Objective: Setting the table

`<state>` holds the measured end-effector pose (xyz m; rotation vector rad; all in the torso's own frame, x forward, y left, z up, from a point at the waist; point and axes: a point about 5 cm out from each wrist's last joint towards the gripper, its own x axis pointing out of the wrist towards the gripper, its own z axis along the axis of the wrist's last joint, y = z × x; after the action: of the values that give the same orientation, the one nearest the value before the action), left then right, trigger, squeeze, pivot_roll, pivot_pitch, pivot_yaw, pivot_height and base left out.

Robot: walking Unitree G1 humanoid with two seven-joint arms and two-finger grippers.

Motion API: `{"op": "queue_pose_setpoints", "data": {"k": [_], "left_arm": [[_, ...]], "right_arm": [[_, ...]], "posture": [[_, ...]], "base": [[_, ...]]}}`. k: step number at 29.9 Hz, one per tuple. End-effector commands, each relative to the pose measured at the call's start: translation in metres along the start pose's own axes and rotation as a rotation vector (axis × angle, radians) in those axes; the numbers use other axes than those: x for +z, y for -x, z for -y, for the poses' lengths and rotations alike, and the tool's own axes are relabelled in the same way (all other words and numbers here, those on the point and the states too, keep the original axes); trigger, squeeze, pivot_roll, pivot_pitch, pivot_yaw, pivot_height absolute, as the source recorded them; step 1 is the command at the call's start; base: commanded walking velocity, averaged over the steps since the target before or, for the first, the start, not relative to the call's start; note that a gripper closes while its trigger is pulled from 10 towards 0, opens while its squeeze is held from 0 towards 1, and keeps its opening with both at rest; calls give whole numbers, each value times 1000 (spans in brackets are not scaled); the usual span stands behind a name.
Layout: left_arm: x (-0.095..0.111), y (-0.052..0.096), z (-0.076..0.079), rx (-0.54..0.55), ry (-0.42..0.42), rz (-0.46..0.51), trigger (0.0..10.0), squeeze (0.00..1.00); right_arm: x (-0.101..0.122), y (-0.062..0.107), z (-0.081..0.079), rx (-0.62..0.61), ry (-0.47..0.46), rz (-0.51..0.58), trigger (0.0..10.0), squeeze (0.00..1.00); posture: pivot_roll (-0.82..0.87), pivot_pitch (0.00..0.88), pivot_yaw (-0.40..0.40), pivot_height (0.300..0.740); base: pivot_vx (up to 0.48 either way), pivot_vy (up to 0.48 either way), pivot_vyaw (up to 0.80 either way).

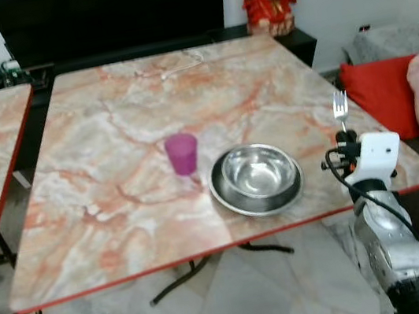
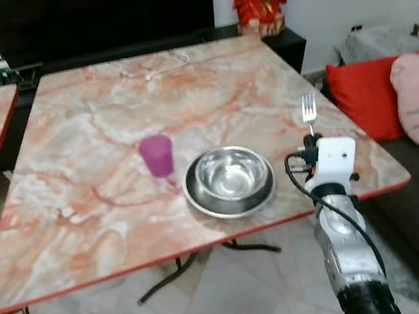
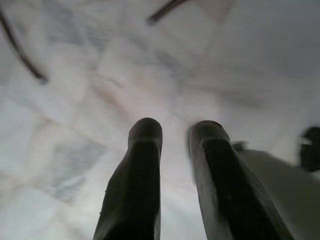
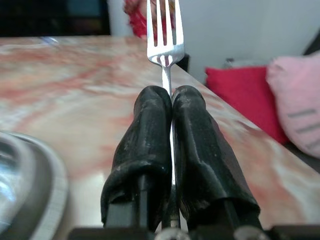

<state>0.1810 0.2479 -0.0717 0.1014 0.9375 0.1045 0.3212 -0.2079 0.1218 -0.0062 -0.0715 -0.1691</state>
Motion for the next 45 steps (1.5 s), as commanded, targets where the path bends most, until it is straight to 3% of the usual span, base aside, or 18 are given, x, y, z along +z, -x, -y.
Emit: {"op": "queue_pose_setpoints", "data": {"k": [1,20,45], "left_arm": [[-6,1,-1,5,1,-25,10000,0],[-15,5,-13,14,8,-40,10000,0],[-18,6,-18,24,25,-45,10000,0]], "right_arm": [[2,-1,2,-5,-6,0,10000,0],[1,-2,-7,34,-10,-10,10000,0],[1,-3,-15,70,-12,-7,10000,0]], "posture": [[27,4,-30,740],[28,16,-33,740],[29,20,-38,740]], "base": [[0,0,0],[0,0,0],[223,0,0]]}}
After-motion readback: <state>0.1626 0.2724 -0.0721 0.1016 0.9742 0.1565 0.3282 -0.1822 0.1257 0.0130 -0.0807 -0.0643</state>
